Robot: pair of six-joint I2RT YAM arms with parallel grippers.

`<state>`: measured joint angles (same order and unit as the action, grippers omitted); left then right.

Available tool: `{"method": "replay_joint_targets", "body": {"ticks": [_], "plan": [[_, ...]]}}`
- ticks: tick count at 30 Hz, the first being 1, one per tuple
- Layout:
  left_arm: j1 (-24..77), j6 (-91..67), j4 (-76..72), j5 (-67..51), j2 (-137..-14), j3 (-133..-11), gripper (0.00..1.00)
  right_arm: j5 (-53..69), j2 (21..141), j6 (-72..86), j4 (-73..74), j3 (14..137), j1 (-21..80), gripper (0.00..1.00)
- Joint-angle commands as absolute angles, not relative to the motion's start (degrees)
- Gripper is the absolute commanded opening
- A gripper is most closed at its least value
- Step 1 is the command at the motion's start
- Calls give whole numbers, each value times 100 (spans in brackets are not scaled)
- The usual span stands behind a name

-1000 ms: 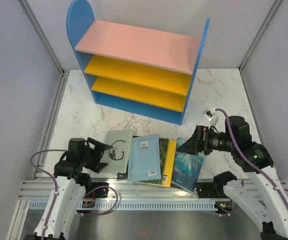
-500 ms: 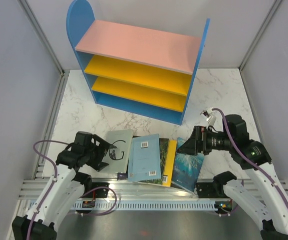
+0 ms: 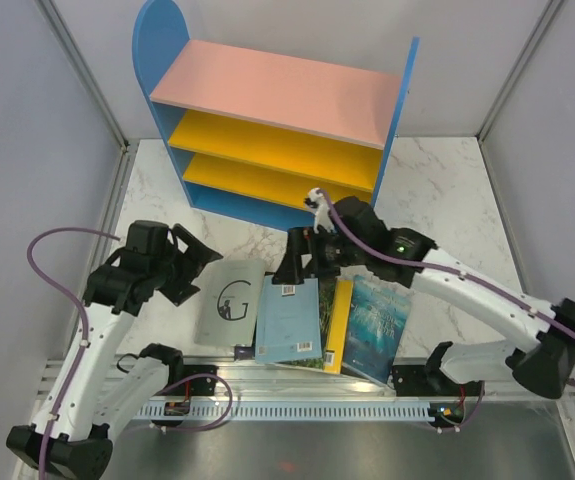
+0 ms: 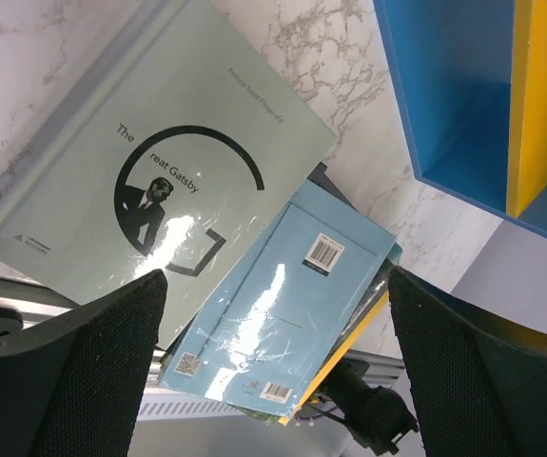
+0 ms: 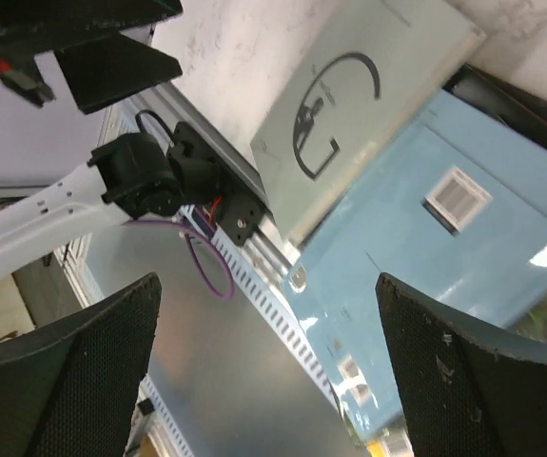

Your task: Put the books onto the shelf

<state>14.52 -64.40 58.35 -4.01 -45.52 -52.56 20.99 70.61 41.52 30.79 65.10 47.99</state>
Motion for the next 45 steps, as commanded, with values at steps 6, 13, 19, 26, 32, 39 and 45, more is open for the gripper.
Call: {"method": "replay_joint_targets", "body": {"ticks": [6, 13, 19, 26, 32, 39, 45], "plan": [[1380, -5441, 6565, -175, -4554, -5748, 100, 352, 8832, 4500, 2409, 7225, 5353, 98], [1389, -5168, 6724, -536, -4544, -5853, 100, 45, 9991, 4658, 1934, 7716, 5353, 98], [1380, -4852, 6925, -624, -4684, -6231, 100, 35, 10528, 5071, 1310, 7647, 5230, 98], [1371, -4588, 7154, -624, -4588, -6337, 100, -79, 11161, 5633, 967, 7629, 5168, 98], [1371, -4412, 7347, -528, -4579, -6468, 100, 228, 11452, 6020, 229, 7550, 5177, 90], [1380, -4298, 7453, -369, -4491, -6486, 100, 474, 11382, 6109, -290, 7409, 5212, 61], [1380, -4350, 7365, -395, -4526, -6451, 100, 755, 11250, 5942, -360, 7260, 5230, 37]]}}
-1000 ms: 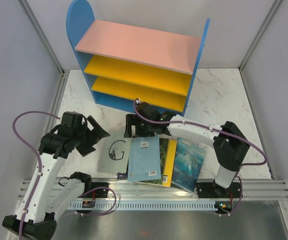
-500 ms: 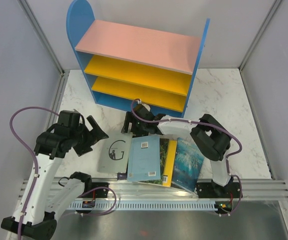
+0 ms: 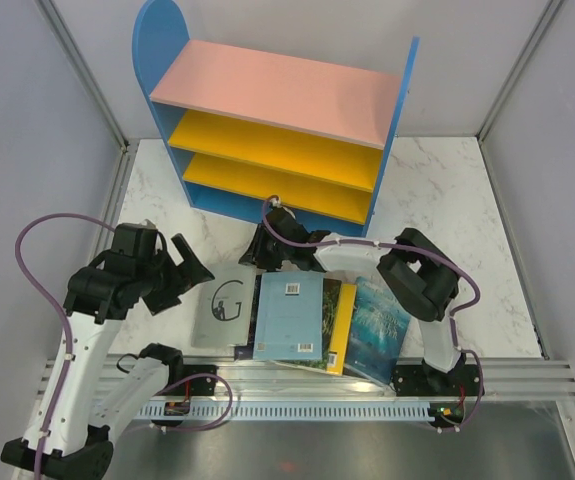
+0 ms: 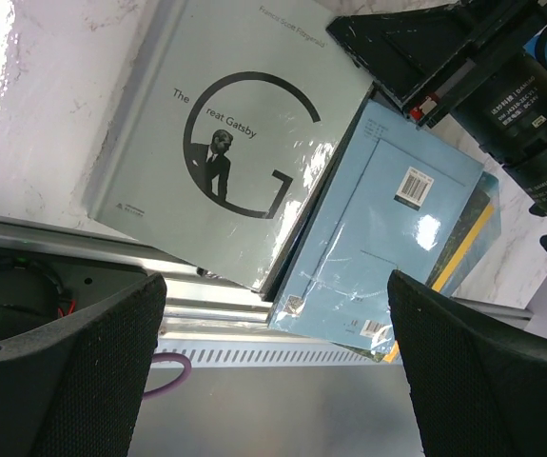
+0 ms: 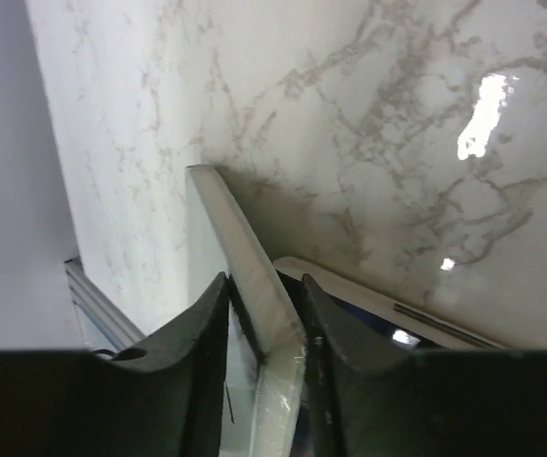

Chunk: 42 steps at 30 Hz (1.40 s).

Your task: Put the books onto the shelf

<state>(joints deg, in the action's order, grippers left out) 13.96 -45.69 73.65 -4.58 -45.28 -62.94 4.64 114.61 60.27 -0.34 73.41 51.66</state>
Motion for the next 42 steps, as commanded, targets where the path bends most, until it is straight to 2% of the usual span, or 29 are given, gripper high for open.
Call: {"method": "replay_joint_targets", "body": {"ticks": [1, 2, 3, 4, 11, 17, 24, 30, 34, 39, 42], "plan": [[1371, -4368, 7357, -413, -4518, -6442, 100, 799, 11241, 5889, -360, 7234, 5247, 33], [1380, -4377, 7348, -404, -4509, -6425, 100, 904, 11224, 5836, -378, 7207, 5256, 26], [1380, -4394, 7339, -413, -4491, -6416, 100, 957, 11189, 5775, -413, 7155, 5256, 7], [1380, -4421, 7313, -413, -4465, -6399, 100, 993, 11171, 5705, -413, 7146, 5247, 0], [1380, -4544, 7304, -404, -4368, -6503, 100, 1160, 10811, 5686, -361, 7259, 5265, 0], [1380, -4561, 7295, -299, -4342, -6802, 100, 722, 10214, 6090, 403, 7568, 5273, 0], [1380, -4492, 7094, -123, -4193, -6794, 100, 194, 8606, 6767, 650, 6831, 5230, 0], [1380, -4184, 6216, -1070, -3754, -6478, 100, 298, 7077, 7119, 545, 5995, 4826, 0], [1380, -4104, 4918, -2369, -3489, -5961, 100, 755, 6146, 7408, 273, 5468, 4291, 0], [1380, -4219, 3763, -3417, -3515, -5293, 100, 1492, 5477, 7804, -641, 4782, 3806, 0], [1371, -4280, 3340, -3655, -3577, -5046, 100, 1722, 5221, 7998, -905, 4650, 3622, 0]]}}
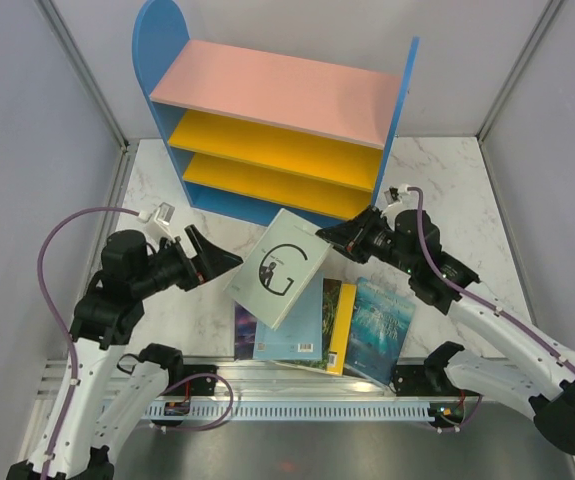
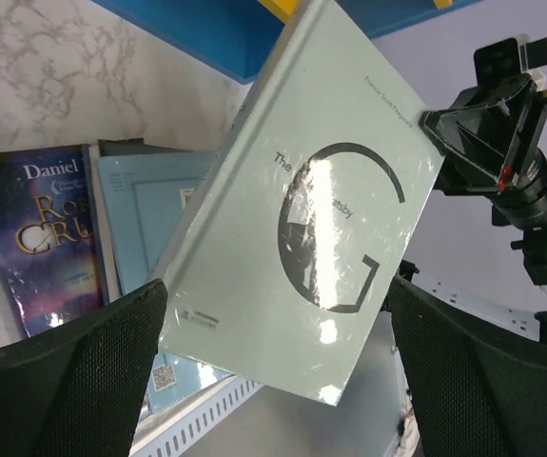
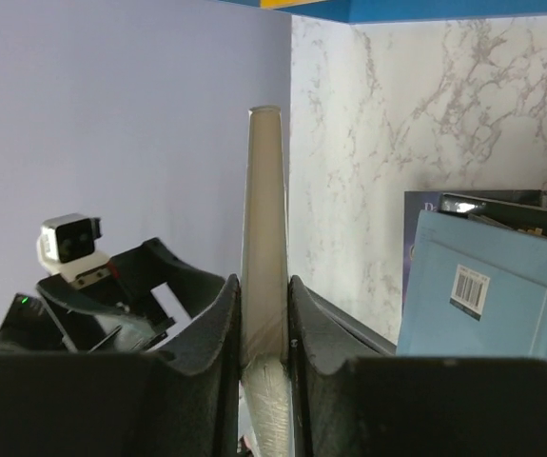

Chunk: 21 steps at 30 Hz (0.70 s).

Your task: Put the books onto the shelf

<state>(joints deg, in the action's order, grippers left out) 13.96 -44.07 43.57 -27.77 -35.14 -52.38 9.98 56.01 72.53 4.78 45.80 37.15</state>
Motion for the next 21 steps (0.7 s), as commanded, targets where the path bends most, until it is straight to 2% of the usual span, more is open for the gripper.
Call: {"method": "replay_joint_targets", "body": {"ticks": [1, 7, 12, 15, 21], "plan": [[1380, -4298, 3270, -3674, -3595, -4906, 100, 1784, 5108, 8033, -923, 4649, 3578, 0], [1380, -4535, 3672, -3350, -3647, -4877, 100, 1574, 4720, 8297, -721, 4588, 3358, 0], [1371, -4728, 5086, -2340, -3779, -5544, 100, 1090, 4790, 7902, 509, 5167, 3340, 0], [1380, -4921, 5054, -2434, -3674, -5485, 100, 993, 4869, 7963, 457, 5238, 3349, 0], [1380, -6019, 3930, -3057, -3112, -4687, 100, 1037, 5194, 8261, -95, 5186, 3357, 0]]}}
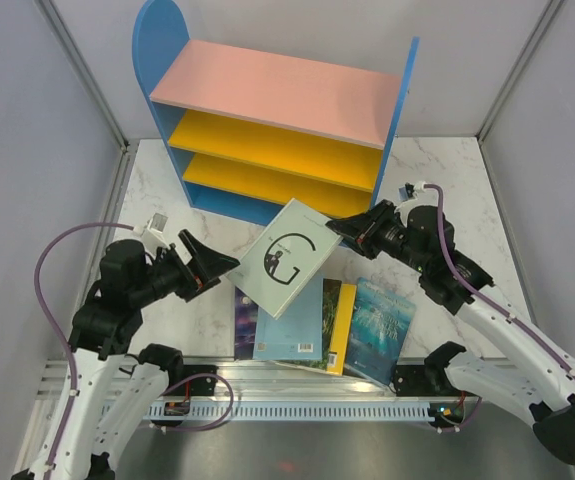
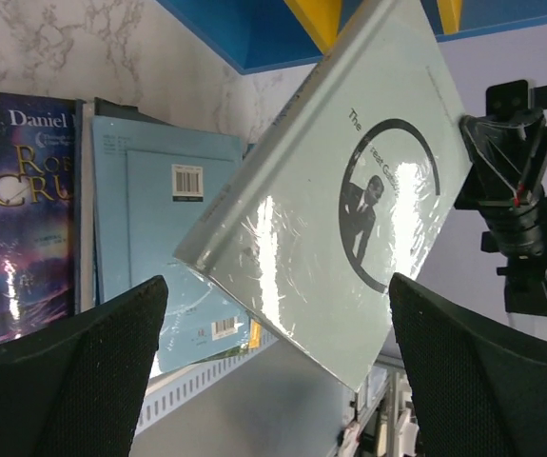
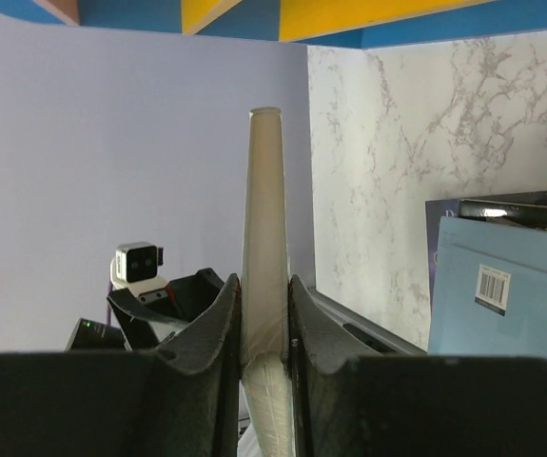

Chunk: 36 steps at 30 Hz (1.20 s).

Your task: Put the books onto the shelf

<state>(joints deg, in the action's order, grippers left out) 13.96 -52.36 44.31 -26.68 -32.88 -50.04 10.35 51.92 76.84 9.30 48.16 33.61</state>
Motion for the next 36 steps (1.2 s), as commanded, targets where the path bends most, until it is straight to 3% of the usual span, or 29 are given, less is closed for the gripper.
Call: {"method": "replay_joint_targets", "body": {"ticks": [1, 20, 26, 29, 32, 34, 35, 36], "plan": [[1380, -6229, 3720, -3111, -3077, -4598, 100, 1020, 5264, 8349, -245, 5159, 3357, 0], [1380, -7356, 2936, -2391, -2892, -4281, 100, 678, 6012, 9483, -2143, 4835, 3621, 0], [1380, -7699, 2821, -2119, -2707, -4113, 88, 335, 6293, 9852, -2733, 4746, 4139, 0], [1380, -7778, 2725, -2031, -2716, -4210, 77, 220, 6442, 9870, -2821, 4764, 4394, 0], [1380, -7787, 2733, -1960, -2768, -4333, 54, 158, 6548, 9958, -2970, 4676, 4570, 0], [1371, -7778, 2786, -1925, -2777, -4446, 23, 106, 6539, 9967, -2953, 4615, 4579, 0], [1371, -7778, 3021, -1812, -2777, -4508, 2, 88, 6487, 9958, -2918, 4597, 4579, 0], [1380, -7744, 3145, -1758, -2777, -4561, 2, 62, 6452, 9941, -2796, 4571, 4579, 0]]}}
